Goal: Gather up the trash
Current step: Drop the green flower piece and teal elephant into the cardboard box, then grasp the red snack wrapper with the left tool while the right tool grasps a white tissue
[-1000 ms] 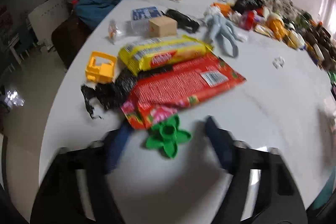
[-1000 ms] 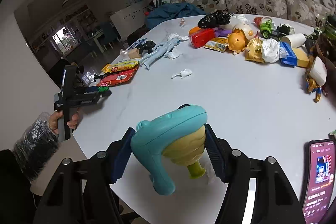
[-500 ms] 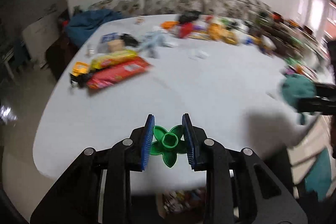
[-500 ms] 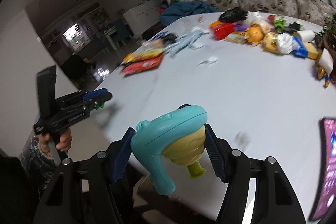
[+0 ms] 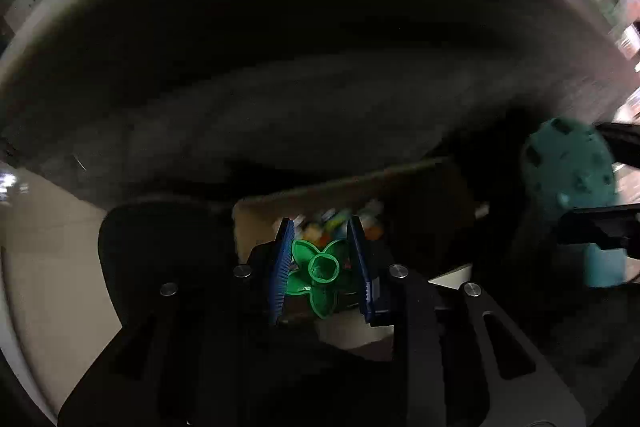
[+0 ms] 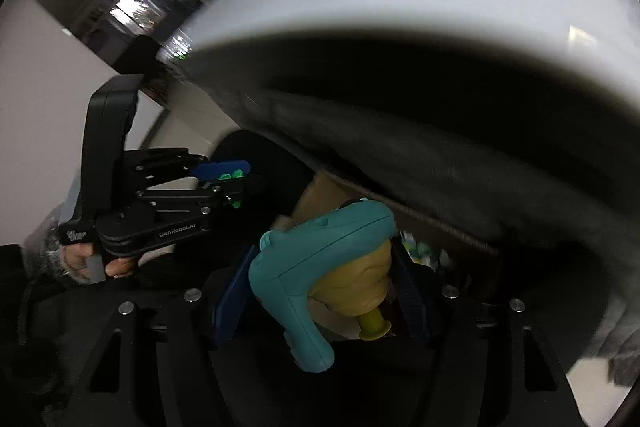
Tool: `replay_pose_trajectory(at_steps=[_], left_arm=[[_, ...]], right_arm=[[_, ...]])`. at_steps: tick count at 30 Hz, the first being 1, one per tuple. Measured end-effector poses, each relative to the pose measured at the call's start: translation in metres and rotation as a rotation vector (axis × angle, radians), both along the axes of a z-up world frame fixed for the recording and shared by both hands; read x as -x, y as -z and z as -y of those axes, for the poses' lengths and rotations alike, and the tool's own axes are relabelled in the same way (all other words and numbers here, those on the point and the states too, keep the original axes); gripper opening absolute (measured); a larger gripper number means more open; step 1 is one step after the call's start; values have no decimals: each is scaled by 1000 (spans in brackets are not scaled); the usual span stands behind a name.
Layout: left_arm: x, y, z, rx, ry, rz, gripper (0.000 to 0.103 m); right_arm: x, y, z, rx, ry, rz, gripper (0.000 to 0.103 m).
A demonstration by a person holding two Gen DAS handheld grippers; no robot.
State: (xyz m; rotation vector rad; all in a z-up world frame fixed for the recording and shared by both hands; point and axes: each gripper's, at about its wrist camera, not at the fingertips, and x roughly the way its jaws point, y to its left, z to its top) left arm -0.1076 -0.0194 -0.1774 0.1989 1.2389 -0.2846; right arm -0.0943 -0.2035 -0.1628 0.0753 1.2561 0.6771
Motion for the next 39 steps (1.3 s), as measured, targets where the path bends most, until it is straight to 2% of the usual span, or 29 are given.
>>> replay_pose_trajectory(at_steps=[2,3,5,6,8,15,18,20,23,26,30,32,34,35,38,39], left_arm=[[-3,32,8,-45,2,-78,55],[-4,42,12,-48,11,-121,60],[0,54,15,-69,19,-158,64],[-1,54,16,-72,25,-156,66],[-1,50,16,-73,22,-128,79],[0,44,7,-67,6,-105,79],[2,26,0,-78,-6,-65,79],[3,7,-5,-76,-16,-36,79],[9,-38,-22,-10,-10,-9,79],[14,-86,-43,63,2,72,79],[5,-131,-67,139,-53,175,83],[-2,-146,-77,169,-93,223,83],[-11,-158,-89,189,-137,263,83],[-14,-160,-92,193,-152,272,83],[-30,-166,-107,212,-209,289,83],[-36,-168,-112,223,-227,290,83]], right_arm=[[-5,26,-6,46,5,-39,68],[-6,34,-7,58,8,-47,68],[-6,41,-10,67,17,-56,71],[-5,40,-10,66,19,-51,75],[-5,35,-11,61,20,-32,77],[1,4,-8,59,27,36,78],[6,-33,-9,7,-22,84,78],[5,-70,-7,-52,-62,125,78],[-13,-124,-2,-84,-75,248,83],[-65,-156,-3,-36,-57,364,85],[-177,-162,-21,95,-12,489,85],[-225,-153,-29,141,-11,488,83],[-265,-140,-38,163,-19,463,75],[-285,-134,-43,175,-33,446,74],[-317,-120,-56,244,-87,421,70],[-324,-114,-58,255,-111,402,65]])
